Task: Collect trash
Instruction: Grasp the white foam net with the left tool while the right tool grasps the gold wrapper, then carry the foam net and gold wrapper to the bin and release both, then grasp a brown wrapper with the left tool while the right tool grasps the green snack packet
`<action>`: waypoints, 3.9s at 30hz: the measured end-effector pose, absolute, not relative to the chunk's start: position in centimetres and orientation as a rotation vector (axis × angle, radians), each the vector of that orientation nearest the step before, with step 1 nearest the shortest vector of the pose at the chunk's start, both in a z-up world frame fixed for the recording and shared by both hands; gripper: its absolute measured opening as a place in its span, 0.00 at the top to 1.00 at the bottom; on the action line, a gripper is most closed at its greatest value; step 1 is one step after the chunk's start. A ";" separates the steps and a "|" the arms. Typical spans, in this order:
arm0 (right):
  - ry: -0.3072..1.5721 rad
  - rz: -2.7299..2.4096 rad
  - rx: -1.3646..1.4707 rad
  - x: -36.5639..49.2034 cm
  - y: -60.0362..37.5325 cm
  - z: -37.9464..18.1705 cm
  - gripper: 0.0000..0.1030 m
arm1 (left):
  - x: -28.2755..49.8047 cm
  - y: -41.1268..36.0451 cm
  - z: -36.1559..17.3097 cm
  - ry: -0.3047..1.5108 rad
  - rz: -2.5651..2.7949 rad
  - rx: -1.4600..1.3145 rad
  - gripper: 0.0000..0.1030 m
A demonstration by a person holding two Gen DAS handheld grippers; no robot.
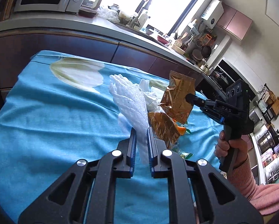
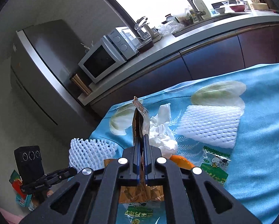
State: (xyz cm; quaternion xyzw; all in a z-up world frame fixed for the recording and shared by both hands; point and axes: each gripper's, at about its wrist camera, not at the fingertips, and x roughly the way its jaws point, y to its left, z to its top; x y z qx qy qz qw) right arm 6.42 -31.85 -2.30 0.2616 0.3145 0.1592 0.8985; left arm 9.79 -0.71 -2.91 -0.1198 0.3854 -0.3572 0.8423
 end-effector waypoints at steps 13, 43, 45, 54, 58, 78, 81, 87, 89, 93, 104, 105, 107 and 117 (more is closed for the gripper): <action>0.630 0.580 0.455 6.2 -22.9 0.9 0.98 | 7.1 8.0 -0.4 0.733 -0.593 -0.279 0.88; 0.919 0.953 0.334 17.4 5.0 -2.1 0.98 | 9.1 30.5 -5.6 0.783 -0.042 -0.353 0.88; 0.946 0.951 0.323 17.9 5.9 -2.8 0.98 | 9.6 30.7 -6.4 0.801 -0.025 -0.342 0.88; 1.062 0.900 0.304 20.1 9.2 -6.3 0.96 | 12.1 30.0 -9.3 0.876 0.007 -0.330 0.88; 1.092 0.881 0.290 20.9 10.5 -7.1 0.94 | 12.9 29.9 -10.1 0.894 0.017 -0.336 0.87; 0.969 0.856 0.243 15.6 4.1 -5.2 0.64 | 11.8 26.6 -8.9 0.821 -0.056 -0.314 0.69; 0.909 0.839 0.217 13.0 0.8 -4.0 0.61 | 10.9 23.7 -7.0 0.777 -0.127 -0.267 0.66; 0.794 0.716 0.238 7.7 -8.6 -1.4 0.59 | 9.1 16.7 -4.5 0.723 -0.344 -0.210 0.61; 0.767 0.636 0.243 6.3 -11.8 -0.9 0.59 | 8.8 14.0 -4.2 0.721 -0.414 -0.192 0.60; 0.742 0.503 0.300 4.0 -17.5 -0.6 0.59 | 8.5 8.5 -4.3 0.727 -0.520 -0.133 0.59; 0.735 0.262 0.407 1.6 -27.5 -3.4 0.59 | 7.4 -1.6 -5.4 0.763 -0.699 -0.044 0.59; 0.748 0.251 0.417 1.5 -27.8 -4.0 0.59 | 7.3 -2.2 -5.5 0.765 -0.707 -0.035 0.59; 0.765 0.242 0.440 1.5 -28.5 -4.9 0.59 | 7.2 -3.3 -5.6 0.772 -0.725 -0.020 0.59; 0.778 0.338 0.600 2.7 -28.9 -6.6 0.93 | 6.9 -8.4 -6.1 0.786 -0.796 0.076 0.55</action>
